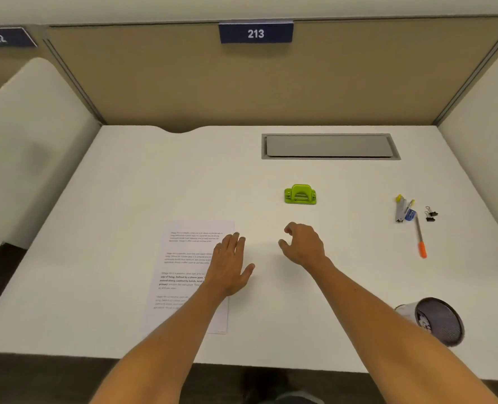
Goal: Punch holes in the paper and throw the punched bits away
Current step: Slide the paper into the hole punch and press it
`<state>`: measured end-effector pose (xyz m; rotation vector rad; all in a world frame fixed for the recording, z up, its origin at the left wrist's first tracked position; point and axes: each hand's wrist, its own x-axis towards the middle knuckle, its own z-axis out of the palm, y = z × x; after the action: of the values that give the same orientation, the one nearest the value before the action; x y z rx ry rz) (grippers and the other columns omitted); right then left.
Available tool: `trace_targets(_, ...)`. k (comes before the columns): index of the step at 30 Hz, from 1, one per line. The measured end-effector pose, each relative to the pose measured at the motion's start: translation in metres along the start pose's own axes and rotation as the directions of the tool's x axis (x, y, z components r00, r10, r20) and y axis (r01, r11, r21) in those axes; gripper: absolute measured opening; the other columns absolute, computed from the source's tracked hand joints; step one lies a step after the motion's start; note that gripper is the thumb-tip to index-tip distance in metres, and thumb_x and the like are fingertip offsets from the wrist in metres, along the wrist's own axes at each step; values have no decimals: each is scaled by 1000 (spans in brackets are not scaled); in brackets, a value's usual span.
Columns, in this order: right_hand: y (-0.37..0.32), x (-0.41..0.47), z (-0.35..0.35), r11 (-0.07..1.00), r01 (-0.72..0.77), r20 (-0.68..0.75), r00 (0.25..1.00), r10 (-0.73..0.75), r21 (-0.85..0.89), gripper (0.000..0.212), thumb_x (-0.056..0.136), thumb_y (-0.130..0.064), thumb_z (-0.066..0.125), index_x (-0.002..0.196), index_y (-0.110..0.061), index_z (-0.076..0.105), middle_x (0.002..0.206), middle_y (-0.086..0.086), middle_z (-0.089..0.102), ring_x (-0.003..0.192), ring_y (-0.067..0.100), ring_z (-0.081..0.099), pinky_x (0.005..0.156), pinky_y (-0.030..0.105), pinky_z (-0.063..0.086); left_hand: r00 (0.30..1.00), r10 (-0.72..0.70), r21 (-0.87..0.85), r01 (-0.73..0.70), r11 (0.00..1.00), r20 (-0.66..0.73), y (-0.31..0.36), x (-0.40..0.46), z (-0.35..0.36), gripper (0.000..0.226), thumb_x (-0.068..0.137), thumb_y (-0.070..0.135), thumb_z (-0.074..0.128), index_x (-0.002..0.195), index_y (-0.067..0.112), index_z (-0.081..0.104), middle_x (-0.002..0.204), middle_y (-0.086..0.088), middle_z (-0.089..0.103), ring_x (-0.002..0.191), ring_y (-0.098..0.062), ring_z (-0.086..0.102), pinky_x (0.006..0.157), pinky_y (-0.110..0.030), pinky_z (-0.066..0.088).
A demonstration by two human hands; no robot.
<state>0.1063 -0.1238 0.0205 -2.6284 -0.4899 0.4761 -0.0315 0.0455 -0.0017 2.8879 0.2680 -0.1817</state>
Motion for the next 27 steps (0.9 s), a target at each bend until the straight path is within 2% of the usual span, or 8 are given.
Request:
trace_targets(5,-35,-4,23,986,27,85,996,-41,165,36,84,-30,67,115,-14,62,104,3,68,97,24,64,78,34,53,993,-118,-30,118,993,-11,-22,-32,-2,54,95,31,51,140,3,40,154,-19,33,141,-37,32,109,-49,36)
trace_targets(10,-55,-6,48,955,-30,171,985,-22,294,36,81,-26,67,113,-10,63,97,4,71,96,24,65,81,33,54,980,-196,-88,196,977,8,-48,-52,-4,48,84,5,55,132,1,48,146,-20,42,132,-38,42,90,-50,51)
trace_targets(14,-66,-8,63,937,-106,243,970,24,333,38,82,-24,68,115,-6,61,98,6,71,100,22,62,80,31,52,969,-241,-83,245,966,53,-69,-56,-2,54,83,1,51,135,8,43,147,-11,39,124,-31,46,81,-40,51)
trace_targets(19,-78,-9,77,909,-207,299,949,97,363,39,82,-25,68,115,-6,61,107,6,65,103,23,61,77,26,44,944,-293,-121,313,942,154,-85,-47,-4,58,84,2,55,138,13,41,148,-7,33,97,-31,62,71,-34,47)
trace_targets(21,-85,-11,82,887,-259,311,940,141,381,22,80,-21,68,98,-11,62,89,2,58,87,21,57,69,27,42,932,-295,-119,324,938,211,-91,-44,-3,57,83,3,58,138,13,42,146,-6,34,96,-31,62,72,-33,48)
trace_targets(22,-90,-13,83,878,-282,309,937,164,387,9,78,-18,66,80,-15,58,75,-1,51,73,20,50,61,26,37,926,-293,-118,327,938,238,-94,-43,-1,57,83,3,59,137,14,43,145,-5,33,95,-30,62,72,-32,47)
trace_targets(24,-98,-15,88,863,-312,292,935,203,397,33,71,-11,60,55,-20,33,56,-2,29,57,20,28,54,28,20,922,-287,-129,328,936,261,-98,-43,2,57,81,2,62,135,14,46,145,-3,31,92,-28,61,70,-28,43)
trace_targets(27,-113,-15,95,816,-383,266,919,290,433,37,69,-9,57,52,-19,25,53,0,27,56,22,29,54,29,22,928,-271,-156,316,936,255,-105,-43,4,57,80,1,64,132,16,48,146,-2,30,90,-28,61,70,-28,44)
